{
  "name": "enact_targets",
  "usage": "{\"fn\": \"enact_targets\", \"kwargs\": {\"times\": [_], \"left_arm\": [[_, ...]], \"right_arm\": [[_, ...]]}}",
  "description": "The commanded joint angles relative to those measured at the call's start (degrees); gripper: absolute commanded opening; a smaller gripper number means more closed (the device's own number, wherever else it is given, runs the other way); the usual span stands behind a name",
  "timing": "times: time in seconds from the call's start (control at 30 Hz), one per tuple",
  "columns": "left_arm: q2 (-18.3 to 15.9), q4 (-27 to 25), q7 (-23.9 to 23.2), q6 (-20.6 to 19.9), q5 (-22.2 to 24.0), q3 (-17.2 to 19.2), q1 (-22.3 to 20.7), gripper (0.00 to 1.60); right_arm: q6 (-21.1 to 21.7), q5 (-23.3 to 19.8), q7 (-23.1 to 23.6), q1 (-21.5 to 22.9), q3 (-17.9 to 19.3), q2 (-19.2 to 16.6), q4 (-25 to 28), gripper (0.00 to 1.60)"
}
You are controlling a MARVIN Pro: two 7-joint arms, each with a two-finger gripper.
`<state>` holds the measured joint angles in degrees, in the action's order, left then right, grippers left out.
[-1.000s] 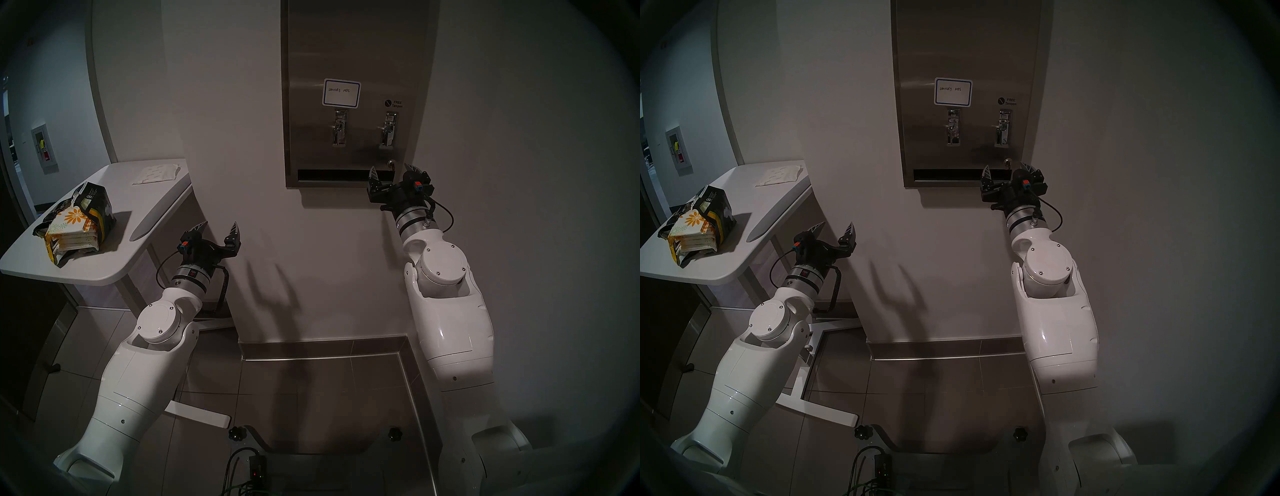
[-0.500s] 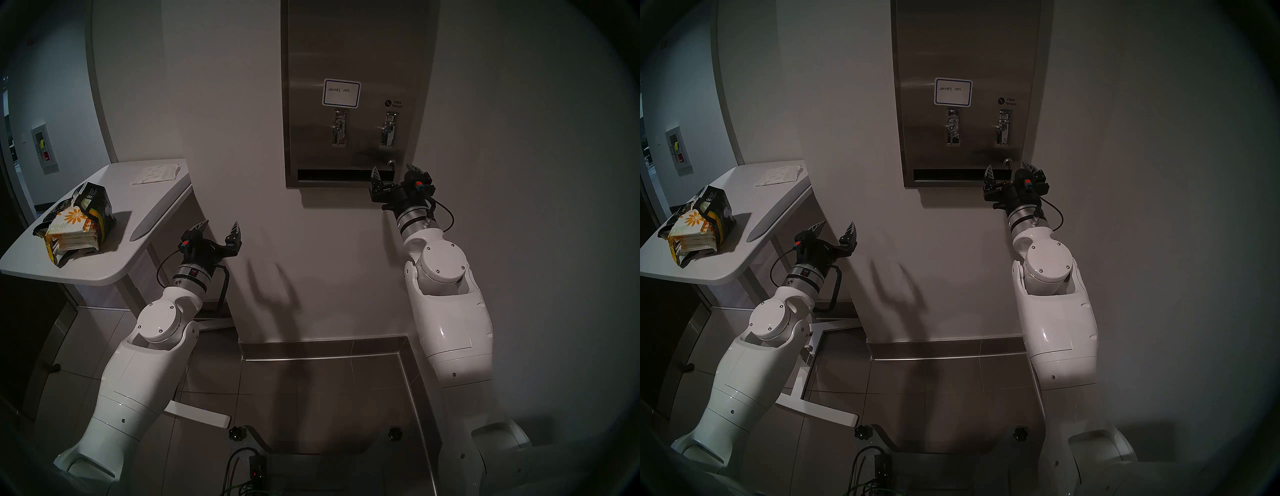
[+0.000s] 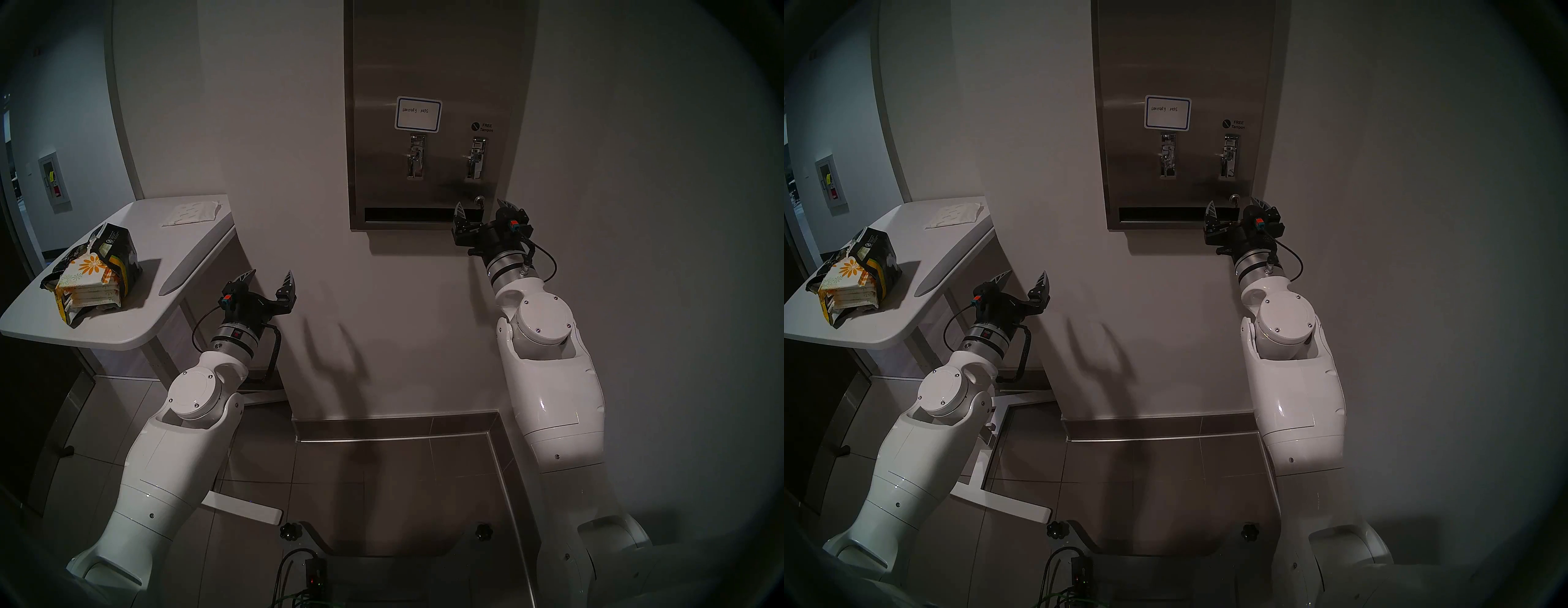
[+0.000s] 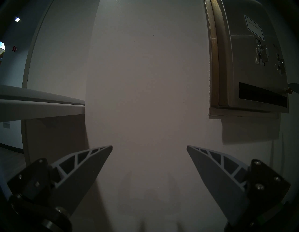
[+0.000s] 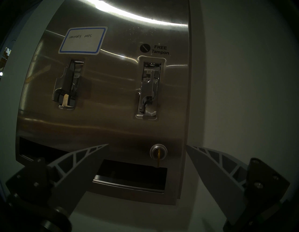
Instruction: Open the dispenser door, put the pads inside, close the door
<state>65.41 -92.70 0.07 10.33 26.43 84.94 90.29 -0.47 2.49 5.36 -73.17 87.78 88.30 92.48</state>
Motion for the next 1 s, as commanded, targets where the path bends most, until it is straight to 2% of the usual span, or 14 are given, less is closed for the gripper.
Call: {"fn": "enact_targets", "kwargs": {"times": [0.0,0.13,0.17,0.63,0.97], "left_arm": [[-0.01,-0.44,0.06,0.37,0.04,0.39,-0.8,1.6],[0.04,-0.44,0.02,0.35,0.01,0.44,-0.8,1.6],[0.05,-0.44,0.01,0.34,0.0,0.45,-0.8,1.6],[0.19,-0.44,-0.12,0.29,-0.11,0.58,-0.79,1.6],[0.29,-0.43,-0.21,0.26,-0.19,0.67,-0.78,1.6]], "right_arm": [[0.34,0.03,-0.17,1.19,-0.14,0.3,0.21,1.24],[0.45,0.06,-0.18,1.31,-0.26,0.45,0.06,1.0],[0.5,0.08,-0.17,1.34,-0.3,0.48,0.02,0.99],[0.38,0.58,-0.68,1.94,-0.41,0.82,-0.97,1.03],[-0.07,0.87,-1.24,2.66,-0.33,0.74,-1.98,0.76]]}}
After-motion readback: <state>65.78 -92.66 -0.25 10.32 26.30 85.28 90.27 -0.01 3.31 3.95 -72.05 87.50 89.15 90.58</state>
